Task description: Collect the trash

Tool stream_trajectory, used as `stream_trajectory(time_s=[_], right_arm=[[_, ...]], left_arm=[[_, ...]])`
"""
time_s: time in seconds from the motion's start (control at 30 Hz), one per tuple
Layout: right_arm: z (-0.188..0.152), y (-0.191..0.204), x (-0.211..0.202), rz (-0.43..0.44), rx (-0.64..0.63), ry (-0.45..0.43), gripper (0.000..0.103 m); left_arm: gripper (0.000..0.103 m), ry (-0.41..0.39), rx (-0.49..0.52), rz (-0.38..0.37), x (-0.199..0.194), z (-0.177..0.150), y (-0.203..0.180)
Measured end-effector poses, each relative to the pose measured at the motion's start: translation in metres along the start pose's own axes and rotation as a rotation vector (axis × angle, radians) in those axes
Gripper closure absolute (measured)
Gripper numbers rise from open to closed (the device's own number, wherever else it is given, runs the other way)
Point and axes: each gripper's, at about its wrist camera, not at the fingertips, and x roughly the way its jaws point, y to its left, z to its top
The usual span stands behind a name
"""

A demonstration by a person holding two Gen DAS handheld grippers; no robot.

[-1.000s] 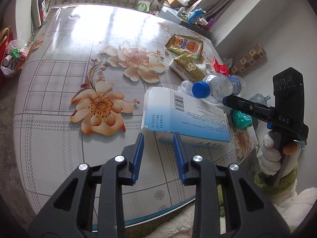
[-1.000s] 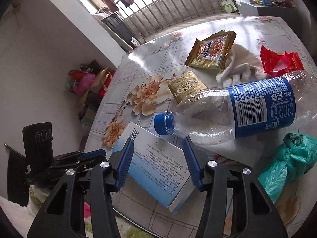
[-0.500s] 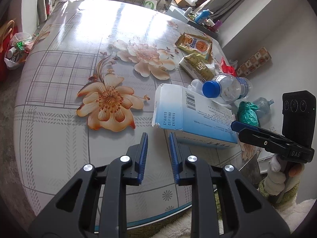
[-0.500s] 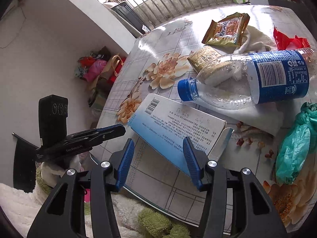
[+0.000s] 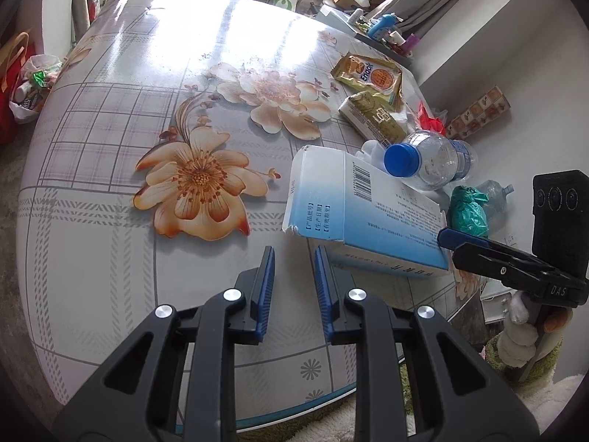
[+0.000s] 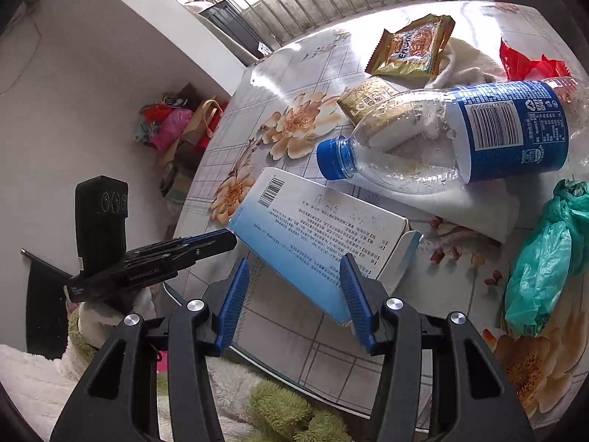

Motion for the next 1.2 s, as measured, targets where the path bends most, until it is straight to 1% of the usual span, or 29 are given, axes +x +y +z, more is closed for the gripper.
stream_trajectory(time_s=[0.03,0.1,0.17,0.23,0.33,0.43,0.5,0.6,0.7,0.83,0.9,0.93,1.0,1.07,1.1,1.13,1.17,1.2], right_arm=[[-0.001,0.0,-0.003,-0.003,0.001,-0.004,0.052],[0.003,-0.006,-0.011,-0.033,0.016,-0.041,0.052],[0.01,-0.017,-0.017,-0.073,0.05,-0.085,0.052],[0.018,-0.027,-0.018,-0.101,0.084,-0.109,0.052],[0.025,-0.036,-0.012,-0.108,0.109,-0.107,0.052],[0.027,-0.038,-0.001,-0.101,0.115,-0.085,0.052],[0.024,-0.036,0.003,-0.079,0.111,-0.075,0.052],[0.017,-0.028,0.008,0.002,0.091,-0.023,0.052],[0.004,-0.013,0.012,0.061,0.055,0.027,0.052],[-0.013,0.007,0.03,0.189,0.04,0.098,0.052],[-0.018,0.019,0.042,0.237,0.023,0.127,0.052],[-0.022,0.024,0.048,0.252,0.013,0.142,0.052],[-0.025,0.03,0.055,0.255,-0.006,0.165,0.052],[-0.026,0.031,0.053,0.239,-0.017,0.16,0.052],[-0.024,0.03,0.048,0.229,-0.016,0.143,0.052],[-0.023,0.026,0.039,0.217,-0.012,0.118,0.052],[-0.021,0.019,0.026,0.201,-0.005,0.086,0.052],[-0.02,0.013,0.012,0.174,0.004,0.049,0.052]], left_arm=[[0.083,-0.002,-0.001,0.005,0.0,0.001,0.0],[0.083,-0.001,-0.002,0.008,0.0,0.001,0.001],[0.083,0.006,-0.004,0.008,0.001,0.0,0.001],[0.083,0.012,0.003,0.004,0.003,-0.002,-0.001],[0.083,0.018,0.017,-0.008,0.006,-0.004,-0.006],[0.083,0.025,0.036,-0.019,0.009,-0.006,-0.013],[0.083,0.027,0.046,-0.018,0.01,-0.007,-0.017],[0.083,0.026,0.048,-0.014,0.011,-0.005,-0.017],[0.083,0.017,0.041,0.001,0.009,0.0,-0.013],[0.083,-0.004,0.012,0.032,0.004,0.007,-0.002],[0.083,-0.016,-0.002,0.047,-0.001,0.01,0.003],[0.083,-0.023,-0.011,0.053,-0.003,0.013,0.006],[0.083,-0.033,-0.021,0.058,-0.009,0.015,0.006],[0.076,-0.037,-0.017,0.06,-0.013,0.018,0.001],[0.063,-0.04,-0.008,0.054,-0.015,0.019,-0.004],[0.054,-0.046,0.007,0.044,-0.016,0.02,-0.01],[0.05,-0.051,0.028,0.037,-0.017,0.02,-0.017],[0.043,-0.052,0.053,0.037,-0.017,0.02,-0.025]])
